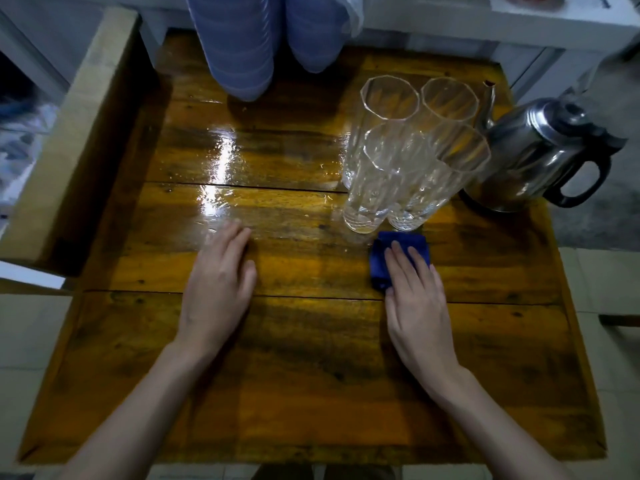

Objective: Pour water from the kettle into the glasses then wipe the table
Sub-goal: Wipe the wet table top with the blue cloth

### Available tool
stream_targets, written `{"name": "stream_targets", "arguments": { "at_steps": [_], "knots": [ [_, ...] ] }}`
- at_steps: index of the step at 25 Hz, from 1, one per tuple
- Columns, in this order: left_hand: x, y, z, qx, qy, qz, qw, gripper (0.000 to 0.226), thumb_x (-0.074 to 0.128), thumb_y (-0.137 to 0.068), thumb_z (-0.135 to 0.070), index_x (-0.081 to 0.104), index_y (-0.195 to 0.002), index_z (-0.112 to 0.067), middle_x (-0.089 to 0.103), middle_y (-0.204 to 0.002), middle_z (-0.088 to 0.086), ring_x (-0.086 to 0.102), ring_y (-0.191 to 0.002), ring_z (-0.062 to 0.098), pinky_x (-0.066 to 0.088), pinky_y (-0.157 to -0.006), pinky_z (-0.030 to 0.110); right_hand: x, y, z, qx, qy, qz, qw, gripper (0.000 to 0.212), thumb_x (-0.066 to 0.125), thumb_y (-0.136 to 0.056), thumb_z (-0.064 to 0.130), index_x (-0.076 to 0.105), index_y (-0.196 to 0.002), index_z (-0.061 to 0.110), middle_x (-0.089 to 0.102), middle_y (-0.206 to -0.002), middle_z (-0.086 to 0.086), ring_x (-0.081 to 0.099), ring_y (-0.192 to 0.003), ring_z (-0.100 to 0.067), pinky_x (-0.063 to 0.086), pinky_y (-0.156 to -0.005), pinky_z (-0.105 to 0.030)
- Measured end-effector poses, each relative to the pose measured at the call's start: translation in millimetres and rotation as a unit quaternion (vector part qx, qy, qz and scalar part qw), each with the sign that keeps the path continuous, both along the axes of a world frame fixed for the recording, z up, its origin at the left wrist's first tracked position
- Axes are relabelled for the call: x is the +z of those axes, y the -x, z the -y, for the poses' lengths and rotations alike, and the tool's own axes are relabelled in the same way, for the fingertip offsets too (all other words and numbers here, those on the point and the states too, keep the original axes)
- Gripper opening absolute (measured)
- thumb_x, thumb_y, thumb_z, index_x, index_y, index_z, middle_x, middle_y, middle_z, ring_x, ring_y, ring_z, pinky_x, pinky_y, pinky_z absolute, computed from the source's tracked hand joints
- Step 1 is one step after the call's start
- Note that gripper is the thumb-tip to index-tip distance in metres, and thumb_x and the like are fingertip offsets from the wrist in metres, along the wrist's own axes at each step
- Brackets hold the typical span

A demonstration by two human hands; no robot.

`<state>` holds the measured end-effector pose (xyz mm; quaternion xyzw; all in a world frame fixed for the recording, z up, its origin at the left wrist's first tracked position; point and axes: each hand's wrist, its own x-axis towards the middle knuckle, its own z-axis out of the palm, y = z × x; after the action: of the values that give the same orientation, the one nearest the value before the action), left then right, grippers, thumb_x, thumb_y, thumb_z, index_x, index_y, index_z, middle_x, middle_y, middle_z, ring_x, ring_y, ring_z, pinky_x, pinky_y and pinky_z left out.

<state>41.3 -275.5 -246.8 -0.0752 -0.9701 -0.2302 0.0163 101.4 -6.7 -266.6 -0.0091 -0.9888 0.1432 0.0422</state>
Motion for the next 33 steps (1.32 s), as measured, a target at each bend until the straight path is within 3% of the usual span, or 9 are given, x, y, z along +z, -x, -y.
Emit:
{"name": "stream_targets", "arguments": {
  "at_steps": [5,9,15,21,26,30,33],
  "knots": [
    [-8.2,21.2,30.0,-0.066,0.081,0.007,0.995,0.053,0.037,-0.098,-0.033,0.034,-0.146,-0.011,0.029,-0.155,0.009,0.021,-0.146,0.020,0.008,-0.120,0.037,6.3,8.7,64.7,0.038,0.007,0.008,0.999,0.055,0.038,-0.095,0.021,0.035,-0.150,0.013,0.034,-0.157,-0.003,0.025,-0.147,-0.020,0.024,-0.118,-0.049],
    [-11.3,20.9,31.2,-0.063,0.084,-0.005,0.994,0.055,0.036,-0.097,-0.034,0.034,-0.147,-0.011,0.029,-0.156,0.008,0.020,-0.146,0.018,0.014,-0.120,0.041,6.1,28.8,115.2,0.069,-0.005,0.034,0.997,0.061,0.032,-0.099,0.039,0.026,-0.153,0.012,0.020,-0.161,-0.002,0.010,-0.151,-0.017,0.011,-0.122,-0.046],
    [-14.6,23.3,33.1,-0.068,0.079,-0.001,0.995,0.055,0.038,-0.096,-0.034,0.035,-0.146,-0.011,0.030,-0.155,0.008,0.021,-0.146,0.019,0.016,-0.120,0.041,-0.9,67.1,128.6,0.070,-0.096,0.002,0.993,0.057,0.032,-0.095,0.022,0.037,-0.146,-0.001,0.038,-0.152,-0.020,0.032,-0.143,-0.031,0.021,-0.119,-0.047],
    [-15.9,25.1,33.7,-0.069,0.077,0.006,0.995,0.055,0.038,-0.096,-0.034,0.035,-0.146,-0.013,0.028,-0.156,0.007,0.019,-0.146,0.017,0.013,-0.119,0.038,-6.3,118.2,140.4,-0.002,-0.080,0.003,0.997,0.065,0.020,-0.089,0.023,0.035,-0.145,-0.006,0.034,-0.151,-0.028,0.031,-0.142,-0.039,0.019,-0.117,-0.051],
    [-16.5,26.2,32.7,-0.065,0.084,0.010,0.994,0.055,0.037,-0.095,-0.035,0.035,-0.146,-0.013,0.028,-0.156,0.006,0.018,-0.146,0.016,0.012,-0.119,0.038,-7.6,128.2,132.6,0.015,-0.066,0.000,0.998,0.065,0.018,-0.090,0.024,0.032,-0.147,-0.005,0.031,-0.153,-0.027,0.028,-0.144,-0.038,0.025,-0.117,-0.054],
    [-17.6,26.4,33.0,-0.064,0.087,0.009,0.994,0.055,0.037,-0.095,-0.035,0.035,-0.146,-0.013,0.028,-0.156,0.006,0.017,-0.146,0.016,0.012,-0.120,0.038,-7.3,155.2,126.9,0.014,-0.038,-0.013,0.999,0.065,0.017,-0.093,0.028,0.028,-0.149,-0.001,0.027,-0.157,-0.021,0.024,-0.147,-0.033,0.016,-0.120,-0.050],
    [-17.1,25.9,32.3,-0.064,0.083,0.008,0.994,0.055,0.039,-0.096,-0.034,0.035,-0.146,-0.013,0.028,-0.156,0.007,0.018,-0.147,0.017,0.015,-0.120,0.041,-11.7,163.2,127.5,-0.003,-0.012,-0.024,1.000,0.063,0.026,-0.098,0.039,0.027,-0.152,0.005,0.027,-0.159,-0.013,0.020,-0.148,-0.028,0.011,-0.121,-0.047]
  ]
}}
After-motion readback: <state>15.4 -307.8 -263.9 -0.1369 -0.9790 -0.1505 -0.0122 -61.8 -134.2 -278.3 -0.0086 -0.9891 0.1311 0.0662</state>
